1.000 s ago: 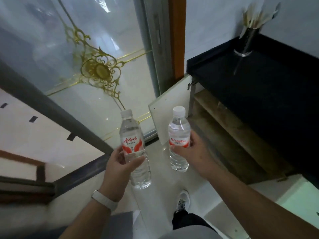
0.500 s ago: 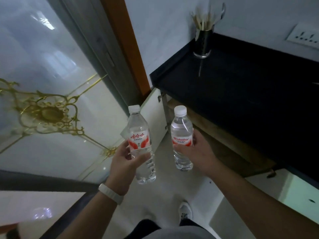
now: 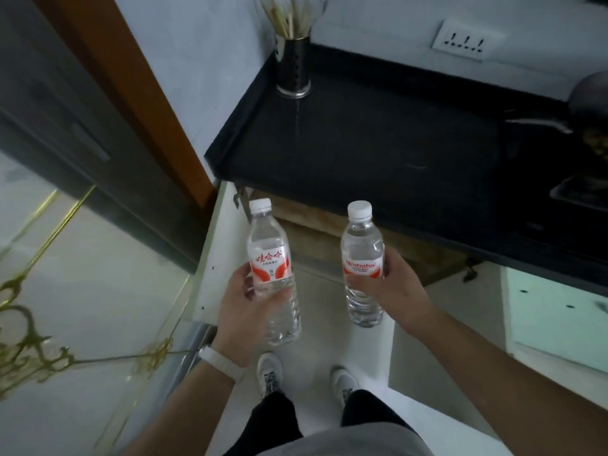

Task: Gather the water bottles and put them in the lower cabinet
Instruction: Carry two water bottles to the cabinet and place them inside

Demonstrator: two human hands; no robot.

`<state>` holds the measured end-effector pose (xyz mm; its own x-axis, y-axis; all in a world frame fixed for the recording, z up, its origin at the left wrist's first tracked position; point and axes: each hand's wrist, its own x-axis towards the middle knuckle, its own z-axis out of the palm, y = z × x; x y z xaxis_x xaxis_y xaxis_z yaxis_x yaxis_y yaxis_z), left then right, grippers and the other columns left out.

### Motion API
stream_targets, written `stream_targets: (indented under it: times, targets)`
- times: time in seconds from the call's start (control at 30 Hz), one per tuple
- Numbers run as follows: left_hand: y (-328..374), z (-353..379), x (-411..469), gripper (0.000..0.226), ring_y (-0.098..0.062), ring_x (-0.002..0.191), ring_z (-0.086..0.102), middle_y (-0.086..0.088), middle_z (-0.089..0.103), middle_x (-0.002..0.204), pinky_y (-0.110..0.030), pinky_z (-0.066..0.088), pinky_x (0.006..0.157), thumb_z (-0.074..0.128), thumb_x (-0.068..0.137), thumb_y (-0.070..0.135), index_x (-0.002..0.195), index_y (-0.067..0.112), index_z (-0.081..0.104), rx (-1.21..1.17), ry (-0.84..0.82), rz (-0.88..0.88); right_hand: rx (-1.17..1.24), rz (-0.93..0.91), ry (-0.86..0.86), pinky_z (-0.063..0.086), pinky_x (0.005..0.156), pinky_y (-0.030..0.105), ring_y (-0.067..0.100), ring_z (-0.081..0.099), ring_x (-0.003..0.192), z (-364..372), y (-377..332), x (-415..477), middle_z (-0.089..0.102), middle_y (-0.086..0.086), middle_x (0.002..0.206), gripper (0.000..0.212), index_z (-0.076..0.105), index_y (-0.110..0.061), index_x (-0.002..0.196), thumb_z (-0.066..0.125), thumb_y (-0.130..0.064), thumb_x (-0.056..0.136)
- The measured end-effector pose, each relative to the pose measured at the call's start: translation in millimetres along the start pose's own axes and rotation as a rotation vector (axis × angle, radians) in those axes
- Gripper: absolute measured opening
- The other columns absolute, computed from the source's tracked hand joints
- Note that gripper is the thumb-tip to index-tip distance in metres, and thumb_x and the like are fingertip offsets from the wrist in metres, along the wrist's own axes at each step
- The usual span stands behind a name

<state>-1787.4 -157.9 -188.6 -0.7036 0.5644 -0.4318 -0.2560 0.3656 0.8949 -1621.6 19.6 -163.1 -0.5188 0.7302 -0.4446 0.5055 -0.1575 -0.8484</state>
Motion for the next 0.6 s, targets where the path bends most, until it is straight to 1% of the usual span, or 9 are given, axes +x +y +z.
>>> stream_targets:
  times: [0.07, 0.13, 0.2, 0.27, 0.37, 0.47, 0.53, 0.6]
  targets:
    - [-0.5, -8.1, 20.8, 0.061, -0.007, 0.095, 0.071, 0.007, 0.073, 0.11, -0.021, 0.055, 0.073, 0.088, 0.074, 0.015, 0.127, 0.024, 0.059, 0.024, -0.058, 0.012, -0.007, 0.018, 0.052, 0.051, 0.069, 0.019, 0.001, 0.07, 0.08, 10.2, -2.3, 3.8, 0.073, -0.013, 0.092, 0.043, 0.058, -0.035, 0.105, 0.085, -0.023, 0.074]
    - [-5.0, -13.2, 40.6, 0.063, -0.008, 0.097, 0.072, 0.007, 0.074, 0.111, -0.025, 0.058, 0.078, 0.09, 0.072, 0.017, 0.127, 0.023, 0.059, 0.04, -0.096, 0.017, 0.004, 0.026, 0.075, 0.05, 0.069, 0.018, -0.001, 0.07, 0.08, 19.2, -2.5, 8.4, 0.072, -0.013, 0.093, 0.043, 0.058, -0.037, 0.105, 0.084, -0.02, 0.075]
    - [-10.4, -14.3, 54.5, 0.067, -0.009, 0.099, 0.072, 0.008, 0.074, 0.112, -0.031, 0.059, 0.084, 0.091, 0.07, 0.019, 0.128, 0.023, 0.059, 0.044, -0.12, -0.003, 0.008, 0.043, 0.084, 0.052, 0.072, 0.02, 0.001, 0.07, 0.083, 25.9, 1.4, 13.1, 0.073, -0.012, 0.096, 0.043, 0.059, -0.034, 0.109, 0.084, -0.02, 0.076]
    - [-15.8, -12.1, 66.0, 0.067, -0.009, 0.098, 0.072, 0.008, 0.074, 0.11, -0.031, 0.059, 0.084, 0.091, 0.069, 0.018, 0.128, 0.022, 0.059, 0.029, -0.121, -0.024, 0.0, 0.058, 0.088, 0.054, 0.076, 0.024, 0.002, 0.07, 0.086, 31.4, 6.3, 20.2, 0.073, -0.012, 0.098, 0.046, 0.059, -0.032, 0.113, 0.084, -0.023, 0.075]
    - [-24.8, -4.1, 79.6, 0.067, -0.009, 0.097, 0.072, 0.008, 0.074, 0.109, -0.029, 0.058, 0.082, 0.092, 0.068, 0.014, 0.126, 0.022, 0.059, 0.018, -0.105, -0.061, 0.003, 0.083, 0.073, 0.054, 0.078, 0.026, 0.002, 0.07, 0.086, 37.5, 18.1, 40.3, 0.073, -0.013, 0.098, 0.05, 0.059, -0.031, 0.115, 0.085, -0.026, 0.073]
    - [-34.9, 2.2, 88.6, 0.069, -0.012, 0.101, 0.071, 0.009, 0.074, 0.11, -0.032, 0.058, 0.086, 0.093, 0.067, 0.016, 0.126, 0.024, 0.058, 0.053, -0.064, -0.086, 0.013, 0.111, 0.052, 0.055, 0.081, 0.028, 0.002, 0.07, 0.087, 43.2, 31.7, 62.4, 0.072, -0.014, 0.098, 0.05, 0.059, -0.033, 0.115, 0.086, -0.028, 0.073]
    - [-41.1, 7.4, 94.8, 0.072, -0.012, 0.101, 0.07, 0.009, 0.073, 0.111, -0.032, 0.058, 0.087, 0.093, 0.067, 0.018, 0.129, 0.023, 0.057, 0.07, -0.044, -0.094, 0.031, 0.122, 0.038, 0.055, 0.081, 0.028, 0.002, 0.069, 0.087, 46.1, 42.3, 75.9, 0.072, -0.015, 0.097, 0.05, 0.059, -0.034, 0.113, 0.086, -0.03, 0.072]
    - [-48.6, 14.5, 102.5, 0.071, -0.013, 0.1, 0.07, 0.007, 0.073, 0.111, -0.029, 0.057, 0.083, 0.092, 0.068, 0.016, 0.129, 0.021, 0.057, 0.07, -0.021, -0.106, 0.03, 0.135, 0.02, 0.054, 0.079, 0.026, 0.001, 0.069, 0.086, 47.9, 54.6, 88.4, 0.072, -0.015, 0.097, 0.049, 0.058, -0.034, 0.113, 0.086, -0.031, 0.072]
